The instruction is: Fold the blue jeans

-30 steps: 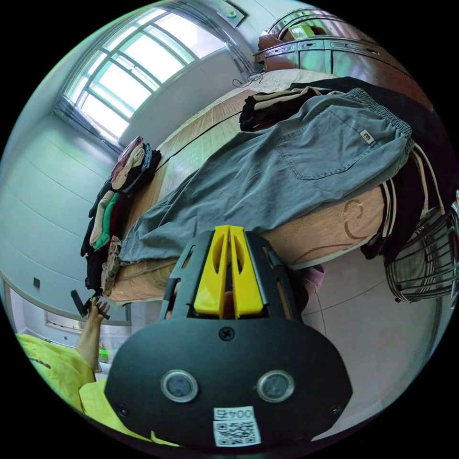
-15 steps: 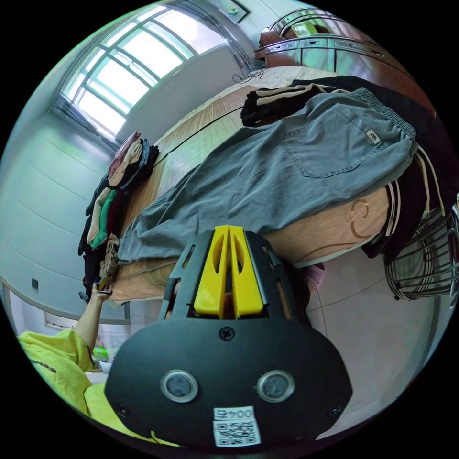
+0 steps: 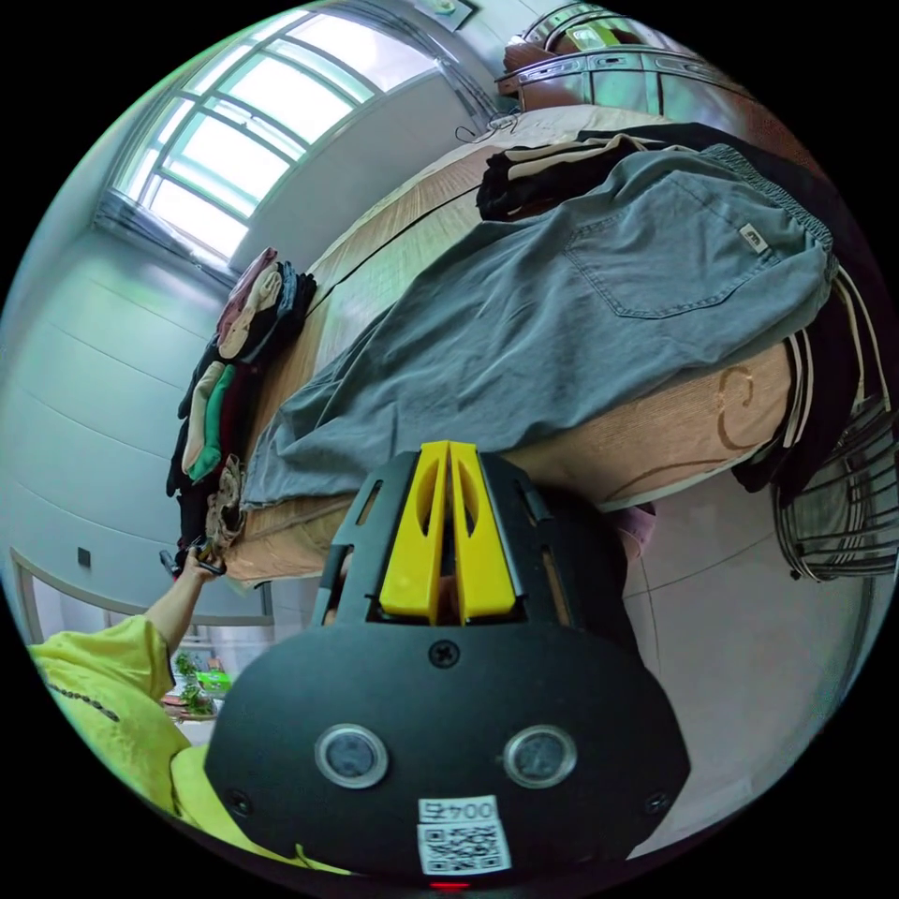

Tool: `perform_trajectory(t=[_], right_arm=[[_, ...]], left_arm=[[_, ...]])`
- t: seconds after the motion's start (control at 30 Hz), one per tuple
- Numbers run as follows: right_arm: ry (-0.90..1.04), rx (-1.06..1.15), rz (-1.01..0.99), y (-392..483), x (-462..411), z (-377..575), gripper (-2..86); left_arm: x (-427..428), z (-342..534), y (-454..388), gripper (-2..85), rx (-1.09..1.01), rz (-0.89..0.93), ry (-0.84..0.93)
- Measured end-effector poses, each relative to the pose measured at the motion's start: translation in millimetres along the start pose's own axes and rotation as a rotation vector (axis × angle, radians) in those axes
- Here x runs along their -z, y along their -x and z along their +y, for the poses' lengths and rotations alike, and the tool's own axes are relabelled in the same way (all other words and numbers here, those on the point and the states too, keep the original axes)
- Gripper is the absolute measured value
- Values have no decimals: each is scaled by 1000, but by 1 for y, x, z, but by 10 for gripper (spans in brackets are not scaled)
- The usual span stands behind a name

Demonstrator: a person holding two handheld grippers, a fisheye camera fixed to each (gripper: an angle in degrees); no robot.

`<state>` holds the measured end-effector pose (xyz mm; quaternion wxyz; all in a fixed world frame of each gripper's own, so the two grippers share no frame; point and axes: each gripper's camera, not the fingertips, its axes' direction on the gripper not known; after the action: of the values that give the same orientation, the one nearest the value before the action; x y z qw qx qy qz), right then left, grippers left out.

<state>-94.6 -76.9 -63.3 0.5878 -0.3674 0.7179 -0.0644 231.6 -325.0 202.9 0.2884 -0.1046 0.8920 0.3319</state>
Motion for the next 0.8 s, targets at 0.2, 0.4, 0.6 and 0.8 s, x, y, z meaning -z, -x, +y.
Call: perform_trajectory(t=[0.2,0.4,0.6,0.8], right_arm=[[-12,-32,-63,-19,1,12,-7],[0,-59,-138,-38,-4,20,-7],[-8,-23,-171,-38,-6,36,-8],[-18,-76,-213,-56,-9,40,-8]], left_arm=[[66,41,-11,11,-27,61,-106],[64,125,-85,73,-309,497,150],[30,143,-109,105,-140,500,216],[27,139,-109,118,4,498,164]])
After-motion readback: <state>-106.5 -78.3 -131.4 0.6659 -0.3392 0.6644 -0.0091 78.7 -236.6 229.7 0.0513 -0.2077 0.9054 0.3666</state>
